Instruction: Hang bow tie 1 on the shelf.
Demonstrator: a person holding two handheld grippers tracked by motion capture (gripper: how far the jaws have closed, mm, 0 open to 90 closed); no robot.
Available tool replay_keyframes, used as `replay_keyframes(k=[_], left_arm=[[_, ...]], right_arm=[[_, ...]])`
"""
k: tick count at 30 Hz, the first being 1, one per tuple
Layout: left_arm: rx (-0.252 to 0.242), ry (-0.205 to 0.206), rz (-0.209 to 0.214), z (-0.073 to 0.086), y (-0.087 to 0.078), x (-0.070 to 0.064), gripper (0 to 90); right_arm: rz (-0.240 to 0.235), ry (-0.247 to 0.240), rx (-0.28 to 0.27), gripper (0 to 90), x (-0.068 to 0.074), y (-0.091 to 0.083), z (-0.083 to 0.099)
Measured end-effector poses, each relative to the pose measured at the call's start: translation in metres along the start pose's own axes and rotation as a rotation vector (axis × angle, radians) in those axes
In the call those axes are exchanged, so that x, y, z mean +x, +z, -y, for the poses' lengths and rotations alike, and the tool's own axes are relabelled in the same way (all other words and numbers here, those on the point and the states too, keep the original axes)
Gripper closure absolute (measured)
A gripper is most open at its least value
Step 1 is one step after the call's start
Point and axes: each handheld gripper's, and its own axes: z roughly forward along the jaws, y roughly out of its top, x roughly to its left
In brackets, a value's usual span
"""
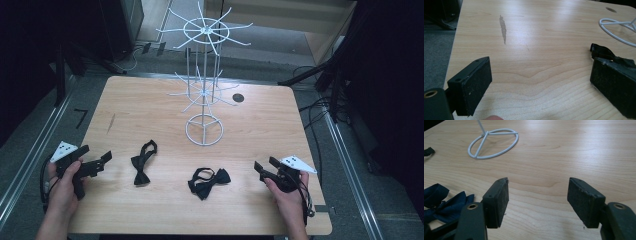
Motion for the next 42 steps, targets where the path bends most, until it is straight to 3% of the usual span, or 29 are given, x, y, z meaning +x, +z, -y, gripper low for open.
replay_keyframes(k=[6,12,34,39,42], left_arm=[[0.001,0.002,0.001,0.0,0.0,0.0,4.2],[0.002,0.005,0.002,0.0,0.0,0.0,4.2],[0.006,0.005,0.006,0.0,0.0,0.0,4.2],[0.006,0.005,0.006,0.0,0.001,0.0,4.2],[0.007,0.005,0.007,0.0,0.001,0.0,4.2]], right_arm=[[-0.001,0.013,0.006,42.4,0.007,0.004,0.0],[0.003,0.003,0.013,43.4,0.014,0.007,0.0],[-0.091,-0.075,0.056,49.4,0.044,0.021,0.005],[-0.109,-0.074,0.062,51.3,0.048,0.022,0.005],[-0.143,-0.059,0.06,55.2,0.053,0.023,0.004]])
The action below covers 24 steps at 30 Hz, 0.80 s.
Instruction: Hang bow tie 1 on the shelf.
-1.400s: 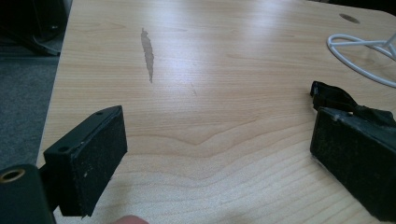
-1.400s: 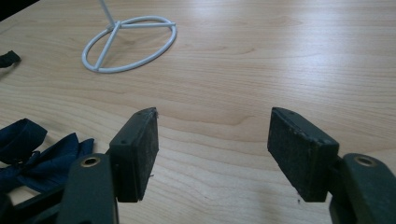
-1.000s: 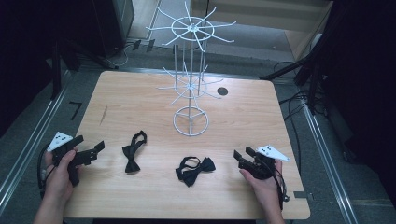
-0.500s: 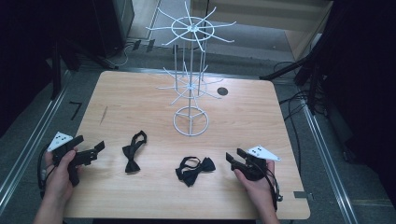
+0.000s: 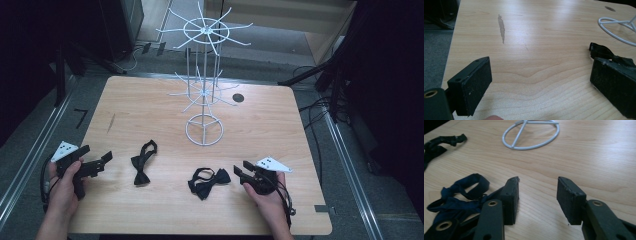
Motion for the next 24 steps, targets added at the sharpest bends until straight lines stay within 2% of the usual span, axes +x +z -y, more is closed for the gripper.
replay_keyframes(k=[11,18,24], left_arm=[[0.0,0.001,0.001,0.0,0.0,0.0,4.2],[0.0,0.001,0.002,0.0,0.0,0.0,4.2],[0.002,0.002,0.004,0.0,0.001,0.0,4.2]], right_arm=[[-0.049,-0.021,0.015,57.7,0.015,0.009,0.0],[-0.094,-0.033,0.023,57.6,0.032,0.018,-0.001],[-0.108,-0.067,0.029,56.9,0.047,0.027,-0.003]])
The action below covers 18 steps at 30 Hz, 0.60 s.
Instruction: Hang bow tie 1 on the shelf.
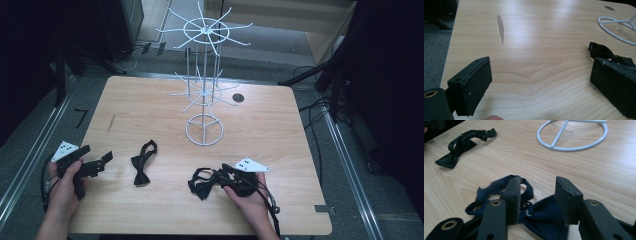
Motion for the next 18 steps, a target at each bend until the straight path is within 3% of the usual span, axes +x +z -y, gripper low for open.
replay_keyframes(k=[8,18], left_arm=[[0.001,0.001,0.001,0.0,0.0,0.0,4.2],[0.0,0.003,0.003,0.0,0.0,0.0,4.2]], right_arm=[[0.003,0.002,0.018,57.0,0.007,0.012,0.0],[0.051,-0.017,0.113,67.7,0.006,0.022,0.007]])
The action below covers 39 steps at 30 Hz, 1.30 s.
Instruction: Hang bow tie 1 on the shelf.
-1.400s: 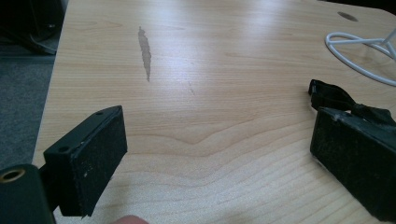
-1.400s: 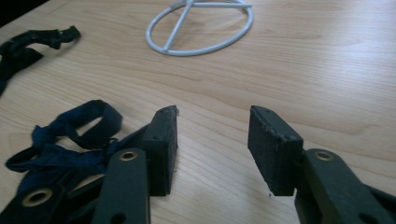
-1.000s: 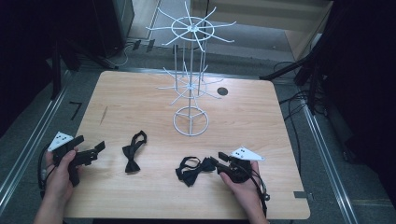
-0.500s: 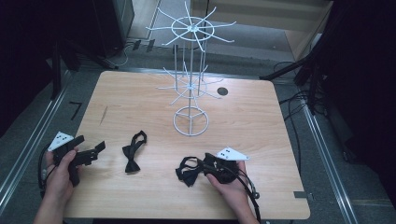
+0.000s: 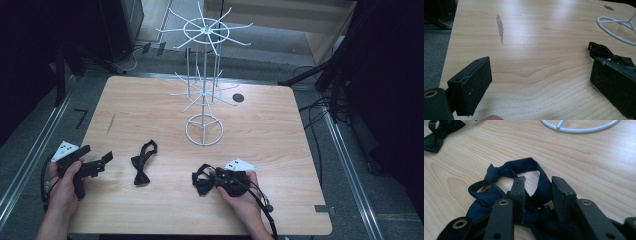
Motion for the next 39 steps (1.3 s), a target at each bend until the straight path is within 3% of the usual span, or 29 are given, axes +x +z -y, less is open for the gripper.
replay_keyframes(k=[6,10,18,29,39], left_arm=[[0.0,0.0,0.002,0.0,0.0,0.0,4.2],[0.001,-0.001,0.002,0.0,0.0,0.0,4.2],[0.0,-0.003,0.005,0.0,0.0,0.0,4.2],[0.0,0.0,0.0,0.0,0.0,0.0,4.2],[-0.001,0.001,-0.003,0.0,0.0,0.0,4.2]], right_arm=[[0.004,-0.004,0.011,81.2,-0.003,-0.001,0.001],[0.018,-0.026,-0.02,87.9,-0.002,-0.004,0.001],[0.041,-0.05,-0.099,88.9,-0.001,-0.016,-0.004],[0.035,-0.075,-0.196,89.0,0.001,-0.035,-0.017],[0.049,-0.067,-0.26,89.0,-0.005,-0.051,-0.027]])
